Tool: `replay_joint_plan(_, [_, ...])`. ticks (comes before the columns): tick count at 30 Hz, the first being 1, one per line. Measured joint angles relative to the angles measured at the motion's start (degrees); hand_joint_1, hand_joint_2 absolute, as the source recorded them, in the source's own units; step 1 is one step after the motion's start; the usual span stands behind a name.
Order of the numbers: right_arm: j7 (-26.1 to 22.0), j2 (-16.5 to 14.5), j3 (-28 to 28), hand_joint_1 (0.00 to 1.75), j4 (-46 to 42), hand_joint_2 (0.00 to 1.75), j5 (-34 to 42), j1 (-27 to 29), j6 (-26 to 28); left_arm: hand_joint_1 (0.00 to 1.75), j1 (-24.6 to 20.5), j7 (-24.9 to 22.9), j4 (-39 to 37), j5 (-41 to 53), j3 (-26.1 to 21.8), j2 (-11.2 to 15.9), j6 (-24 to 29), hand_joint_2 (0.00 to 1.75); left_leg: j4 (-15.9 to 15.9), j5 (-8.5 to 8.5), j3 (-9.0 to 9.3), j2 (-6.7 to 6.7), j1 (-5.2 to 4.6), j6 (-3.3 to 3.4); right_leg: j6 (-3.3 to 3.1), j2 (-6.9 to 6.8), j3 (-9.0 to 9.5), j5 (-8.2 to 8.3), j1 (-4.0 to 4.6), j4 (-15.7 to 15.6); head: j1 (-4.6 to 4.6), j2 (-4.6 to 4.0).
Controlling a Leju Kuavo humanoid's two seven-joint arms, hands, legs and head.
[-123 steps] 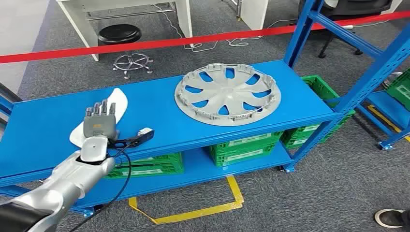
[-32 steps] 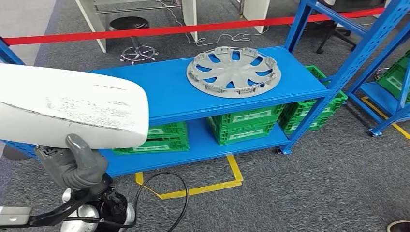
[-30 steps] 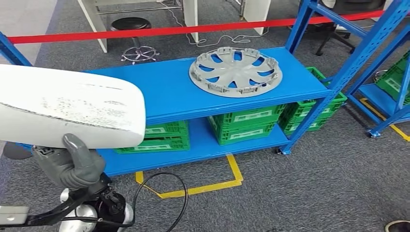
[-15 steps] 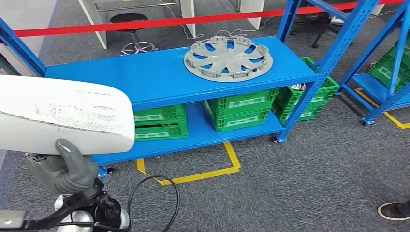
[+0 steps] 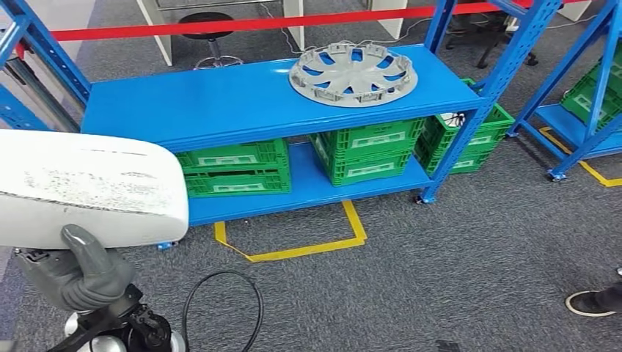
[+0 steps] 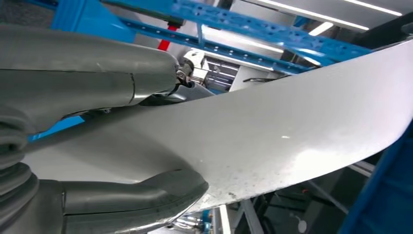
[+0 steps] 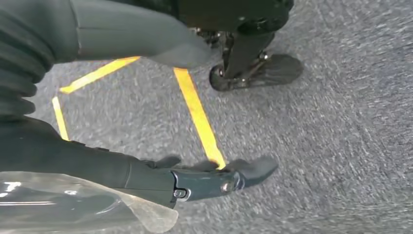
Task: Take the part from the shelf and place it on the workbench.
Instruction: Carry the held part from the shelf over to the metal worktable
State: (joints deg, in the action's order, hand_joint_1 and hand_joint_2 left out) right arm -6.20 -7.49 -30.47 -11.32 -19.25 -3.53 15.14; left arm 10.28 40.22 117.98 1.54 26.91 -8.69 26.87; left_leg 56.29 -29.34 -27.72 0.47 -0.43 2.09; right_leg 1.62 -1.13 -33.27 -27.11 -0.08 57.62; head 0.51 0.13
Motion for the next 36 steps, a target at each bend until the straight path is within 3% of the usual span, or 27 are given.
replay_joint_plan(2, [-0.2, 0.0, -1.6, 0.0, 0.0, 1.75, 0.4, 0.0, -0.6, 1.75, 0.1, 0.0, 0.1, 0.0, 0.0, 0.0, -0.1, 1.75, -0.7, 1.2, -1.12, 0.21, 0.3, 0.46, 0.51, 0.44, -1.54, -3.86, -0.05, 3.1, 0.15, 0.0])
replay_joint_plan(4, [-0.8, 0.0, -2.9, 0.0, 0.0, 1.75, 1.0, 0.0, -1.6, 1.75, 0.2, 0.0, 0.1, -0.1, 0.0, 0.0, -0.2, 1.75, -0.5, 2.48, -2.81, 0.27, 0.18, 0.73, 0.93, 0.76, -3.25, -9.16, -0.24, 9.5, 0.2, 0.0])
replay_joint_plan(5, [-1.5, 0.0, -3.4, 0.0, 0.0, 1.75, 1.3, 0.0, -2.3, 1.75, 0.3, 0.0, 0.1, -0.1, 0.0, 0.0, -0.3, 1.75, -0.4, 3.15, -3.73, 0.28, 0.13, 0.7, 1.14, 0.81, -3.69, -10.35, -0.33, 12.6, 0.18, 0.0])
replay_joint_plan(6, [-2.3, 0.0, -3.9, 0.0, 0.0, 1.75, 1.6, 0.0, -3.0, 1.75, 0.4, 0.0, 0.1, 0.0, -0.1, 0.1, -0.3, 1.75, -0.3, 3.83, -4.7, 0.31, 0.1, 0.62, 1.32, 0.82, -3.55, -9.93, -0.41, 14.5, 0.17, 0.0])
replay_joint_plan(7, [-3.3, 0.0, -4.4, 0.0, 0.0, 1.75, 1.9, 0.0, -3.6, 1.75, 0.4, 0.0, 0.2, 0.0, -0.1, 0.1, -0.3, 1.75, 0.0, 4.48, -5.74, 0.33, 0.12, 0.48, 1.48, 0.82, -2.64, -8.25, -0.5, 14.7, 0.17, 0.0])
replay_joint_plan(9, [-5.1, 0.0, -5.4, 0.0, -0.1, 1.75, 2.6, -0.1, -4.7, 1.75, 0.6, 0.0, 0.3, 0.2, -0.2, 0.3, -0.3, 1.75, 0.7, 5.66, -7.77, 0.32, 0.2, 0.04, 1.72, 0.84, 1.75, -4.59, -0.77, 9.9, 0.17, 0.0])
replay_joint_plan(11, [-6.3, -0.1, -6.3, 0.0, -0.1, 1.75, 3.2, -0.2, -5.7, 1.75, 0.8, 0.0, 0.7, 0.5, -0.3, 0.3, -0.3, 1.75, 1.6, 6.6, -9.25, 0.29, 0.11, -0.56, 1.52, 0.94, 7.17, -4.92, -0.81, 1.9, 0.15, 0.0])
replay_joint_plan(12, [-6.7, -0.1, -6.6, 0.0, -0.1, 1.75, 3.2, -0.3, -6.2, 1.75, 0.8, 0.0, 0.9, 0.7, -0.2, 0.4, -0.3, 1.75, 1.8, 7.13, -9.63, 0.3, 0.05, -0.84, 1.18, 1.01, 8.67, -5.83, -0.75, -0.8, 0.14, 0.0])
replay_joint_plan(14, [-7.2, -0.2, -7.0, 0.0, -0.1, 1.75, 2.9, -0.3, -6.9, 1.75, 0.9, 0.1, 1.1, 1.0, -0.1, 0.6, -0.2, 1.75, 1.8, 8.16, -10.01, 0.29, 0.06, -1.42, 0.05, 0.99, 8.66, -6.22, -0.56, -2.2, 0.07, 0.0])
replay_joint_plan(15, [-7.2, -0.2, -7.1, 0.0, -0.1, 1.75, 2.7, -0.2, -7.1, 1.75, 1.0, 0.1, 1.1, 1.1, 0.0, 0.7, -0.2, 1.75, 1.9, 7.92, -10.24, 0.24, 0.18, -1.77, -0.43, 0.89, 8.17, -5.72, -0.56, -2.1, 0.1, 0.0])
replay_joint_plan(16, [-7.1, -0.2, -7.2, 0.0, -0.1, 1.75, 2.6, -0.1, -7.2, 1.75, 1.1, 0.1, 1.1, 1.1, 0.0, 0.9, -0.2, 1.75, 2.5, 6.56, -10.57, 0.16, 0.28, -2.17, -0.94, 0.78, 7.59, -5.12, -0.59, -2.1, 0.06, 0.0])
replay_joint_plan(17, [-7.1, -0.2, -7.4, 0.0, -0.1, 1.75, 2.8, -0.1, -7.3, 1.75, 1.2, 0.1, 1.1, 1.1, 0.0, 1.1, -0.2, 1.75, 4.3, 4.09, -11.08, 0.09, 0.38, -2.54, -1.38, 0.74, 6.88, -4.5, -0.64, -2.1, 0.03, 0.0])
replay_joint_plan(19, [-7.0, -0.2, -8.0, 0.0, -0.1, 1.75, 3.4, -0.2, -7.4, 1.75, 1.2, 0.1, 1.1, 0.8, 0.1, 1.4, -0.4, 1.75, 10.7, -2.04, -12.09, 0.06, 0.47, -3.0, -1.83, 0.94, 5.42, -3.39, -0.59, -2.1, -0.07, 0.0])
replay_joint_plan(20, [-7.0, -0.2, -8.4, 0.0, -0.1, 1.75, 3.7, -0.2, -7.5, 1.75, 1.3, 0.1, 1.1, 0.5, 0.1, 1.4, -0.7, 1.75, 14.4, -3.74, -12.43, 0.04, 0.48, -3.07, -1.88, 1.13, 4.75, -2.84, -0.55, -2.1, -0.1, 0.0])
replay_joint_plan(21, [-7.2, -0.2, -8.7, 0.0, -0.1, 1.75, 4.0, -0.1, -7.5, 1.75, 1.5, 0.1, 1.1, 0.2, 0.0, 1.5, -1.0, 1.75, 17.1, -3.91, -12.4, 0.02, 0.47, -3.03, -1.87, 1.36, 4.11, -2.22, -0.5, -2.0, -0.1, 0.0])
replay_joint_plan(22, [-7.3, -0.2, -9.1, 0.0, -0.1, 1.75, 4.2, -0.1, -7.5, 1.75, 1.6, 0.1, 1.1, 0.0, -0.1, 1.4, -1.4, 1.75, 18.3, -2.81, -11.78, -0.05, 0.46, -2.87, -1.83, 1.65, 3.46, -1.6, -0.43, -1.9, -0.09, 0.0])
replay_joint_plan(23, [-7.4, -0.2, -9.4, 0.0, -0.1, 1.75, 4.3, -0.1, -7.5, 1.75, 1.7, 0.1, 1.1, 0.0, -0.2, 1.4, -1.5, 1.75, 17.3, -1.09, -10.26, -0.27, 0.44, -2.58, -1.77, 2.06, 2.89, -1.02, -0.34, -1.8, -0.1, 0.0])
replay_joint_plan(25, [-7.4, -0.4, -9.9, 0.0, -0.1, 1.75, 4.3, -0.2, -7.4, 1.75, 1.8, 0.1, 1.1, 0.0, -0.3, 1.3, -1.6, 1.75, 9.9, 1.15, -4.85, -2.3, 0.35, -1.48, -1.6, 3.01, 1.85, -0.07, -0.15, -1.7, -0.07, 0.0])
replay_joint_plan(27, [-7.3, -0.6, -10.2, 0.0, -0.1, 1.75, 4.2, -0.4, -7.3, 1.75, 2.0, 0.1, 1.2, 0.1, -0.4, 1.3, -1.5, 1.75, 2.5, 0.79, -0.34, -4.38, 0.29, -0.63, -1.17, 4.14, 1.11, 0.76, -0.16, -1.6, -0.05, 0.0])
replay_joint_plan(28, [-7.2, -0.7, -10.3, 0.0, -0.1, 1.75, 4.2, -0.4, -7.3, 1.75, 2.0, 0.1, 1.2, 0.3, -0.5, 1.2, -1.3, 1.75, 0.9, 0.31, 0.46, -4.61, 0.22, -0.46, -0.82, 4.72, 0.71, 1.19, -0.26, -1.6, -0.07, 0.0])
replay_joint_plan(30, [-7.1, -0.7, -10.6, 0.0, -0.1, 1.75, 4.0, -0.3, -7.3, 1.75, 2.0, 0.1, 1.2, 0.5, -0.5, 1.2, -0.9, 1.75, -0.5, 0.27, 0.61, -3.4, 0.24, -0.42, -0.1, 5.45, -0.17, 1.76, -0.42, -1.5, -0.16, 0.0])
replay_joint_plan(32, [-7.0, -0.6, -10.8, 0.0, -0.1, 1.75, 3.8, -0.1, -7.3, 1.75, 2.1, 0.1, 1.2, 0.6, -0.5, 1.1, -0.6, 1.75, -1.7, 0.55, 0.59, -2.0, 0.5, -0.08, 0.49, 4.06, -1.77, 0.3, -0.41, 0.5, 0.14, 0.0])
replay_joint_plan(34, [-6.9, -0.6, -10.9, 0.0, -0.1, 1.75, 3.7, -0.2, -7.3, 1.75, 2.2, 0.1, 1.2, 0.5, -0.6, 1.0, -0.6, 1.75, -1.8, 0.84, 0.21, -0.6, 0.59, 0.26, 0.98, 2.16, -4.75, -3.41, -0.56, 7.0, 0.55, 0.0])
replay_joint_plan(36, [-6.9, -0.6, -11.0, 0.0, -0.1, 1.75, 3.7, -0.2, -7.3, 1.75, 2.2, 0.1, 1.2, 0.5, -0.6, 0.9, -0.5, 1.75, -1.4, 0.9, -0.25, 0.99, 0.57, 0.33, 1.43, 1.67, -7.44, -6.07, -0.7, 14.0, 0.65, 0.0])
